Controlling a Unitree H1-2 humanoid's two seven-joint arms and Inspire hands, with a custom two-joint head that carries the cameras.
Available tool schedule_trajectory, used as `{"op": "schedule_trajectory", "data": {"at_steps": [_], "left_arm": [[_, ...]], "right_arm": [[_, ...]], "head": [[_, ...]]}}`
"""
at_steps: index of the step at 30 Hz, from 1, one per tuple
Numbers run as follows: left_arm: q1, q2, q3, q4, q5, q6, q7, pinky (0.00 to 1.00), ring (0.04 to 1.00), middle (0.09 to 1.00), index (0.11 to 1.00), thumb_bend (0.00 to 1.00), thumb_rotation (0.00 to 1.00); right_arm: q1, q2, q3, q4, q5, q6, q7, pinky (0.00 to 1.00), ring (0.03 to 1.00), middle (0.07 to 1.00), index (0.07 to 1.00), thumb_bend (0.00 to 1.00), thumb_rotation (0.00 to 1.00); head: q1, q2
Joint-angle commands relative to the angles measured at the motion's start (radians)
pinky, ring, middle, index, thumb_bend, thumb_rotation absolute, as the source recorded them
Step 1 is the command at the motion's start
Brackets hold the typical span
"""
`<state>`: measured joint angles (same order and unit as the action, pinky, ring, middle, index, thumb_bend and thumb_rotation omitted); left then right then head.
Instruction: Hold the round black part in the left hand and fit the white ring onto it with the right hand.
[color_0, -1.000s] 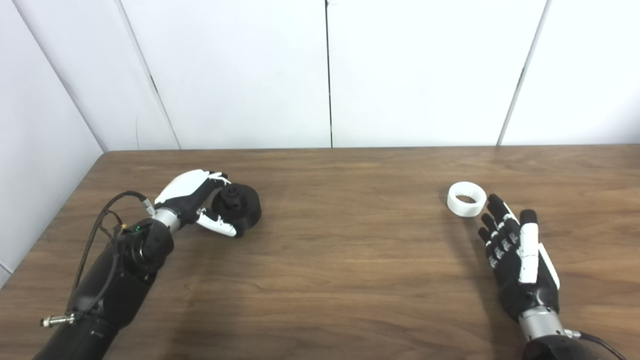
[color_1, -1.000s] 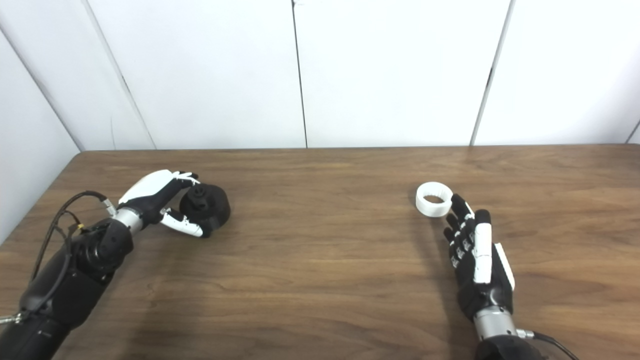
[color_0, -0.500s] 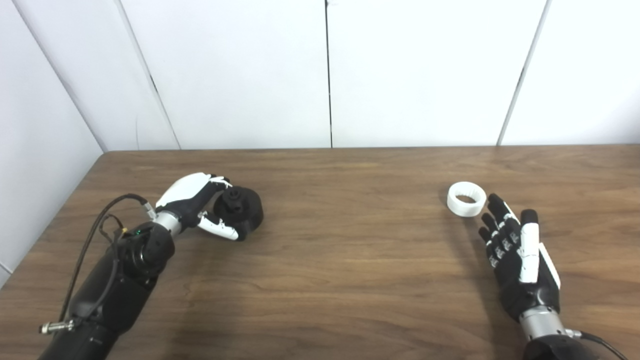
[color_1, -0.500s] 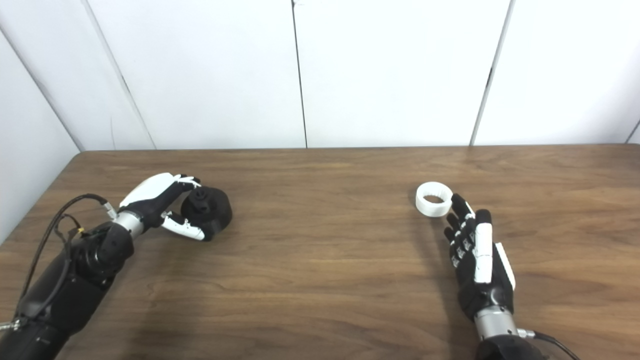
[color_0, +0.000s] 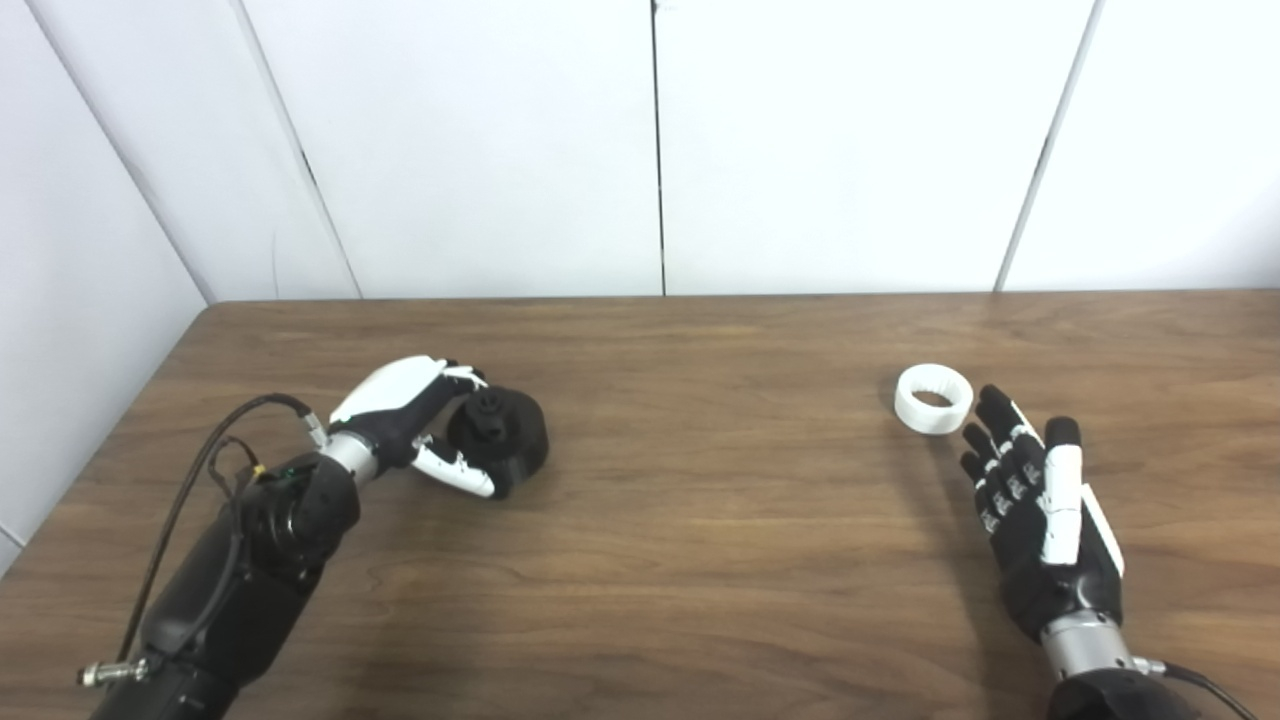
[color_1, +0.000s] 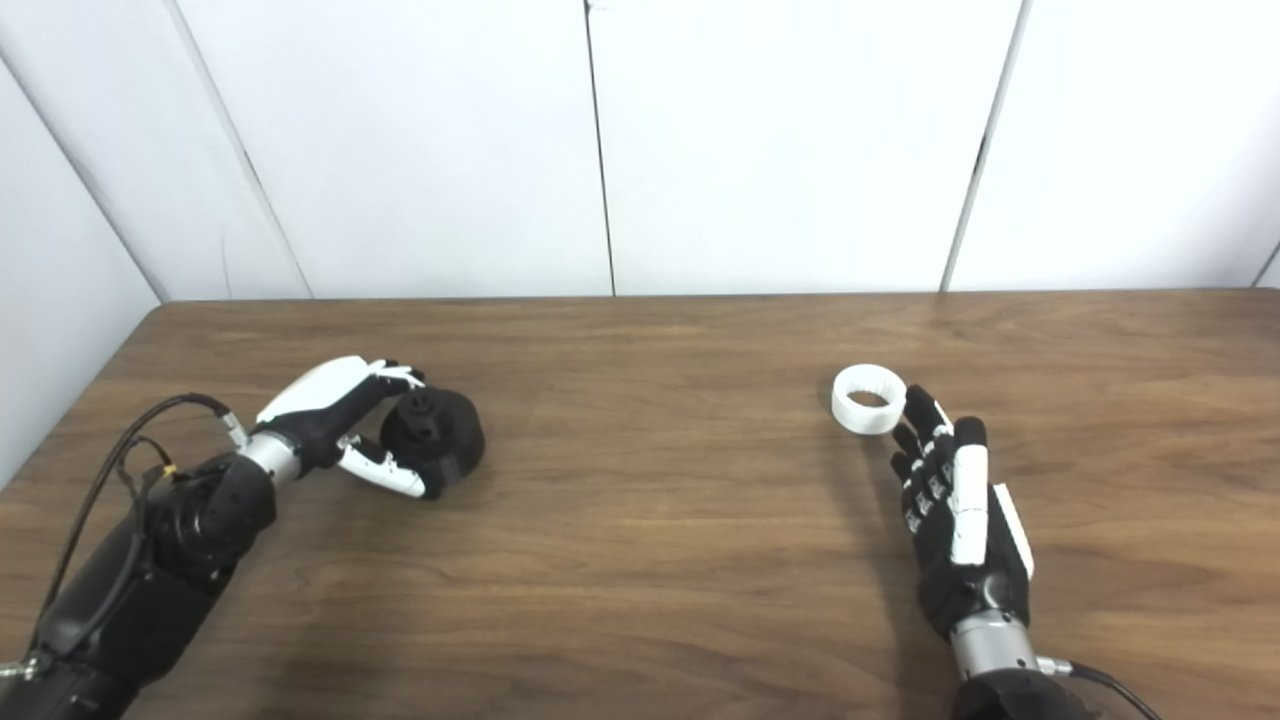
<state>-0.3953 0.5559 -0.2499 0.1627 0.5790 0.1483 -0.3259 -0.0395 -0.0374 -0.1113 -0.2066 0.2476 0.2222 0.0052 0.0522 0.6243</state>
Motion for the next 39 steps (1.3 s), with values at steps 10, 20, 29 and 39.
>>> {"op": "schedule_trajectory", "data": {"at_steps": [10,20,29,39], "left_arm": [[0.009,0.0,-0.031,-0.148,0.031,-0.004,-0.039,0.95,1.0,0.94,0.693,0.75,0.32],[0.036,-0.028,-0.054,-0.252,0.045,0.016,-0.082,0.97,1.0,0.944,0.696,0.76,0.34],[0.056,-0.076,-0.067,-0.321,0.046,0.04,-0.121,0.96,1.0,0.943,0.699,0.77,0.33],[0.082,-0.117,-0.105,-0.355,0.068,0.017,-0.145,0.96,1.0,0.952,0.709,0.76,0.36]], "right_arm": [[-0.025,0.001,0.005,-0.035,-0.003,-0.015,0.0,1.0,0.984,0.98,0.926,0.66,1.0],[-0.024,-0.001,0.01,-0.044,0.0,-0.011,0.0,1.0,0.987,0.984,0.927,0.66,1.0],[-0.03,0.0,0.012,-0.047,-0.002,-0.005,-0.003,1.0,0.986,0.984,0.927,0.67,1.0],[-0.032,0.0,0.014,-0.058,-0.007,0.008,-0.012,1.0,0.98,0.976,0.919,0.67,1.0]], "head": [[0.001,0.007],[-0.001,0.016],[-0.004,0.023],[-0.01,0.024]]}}
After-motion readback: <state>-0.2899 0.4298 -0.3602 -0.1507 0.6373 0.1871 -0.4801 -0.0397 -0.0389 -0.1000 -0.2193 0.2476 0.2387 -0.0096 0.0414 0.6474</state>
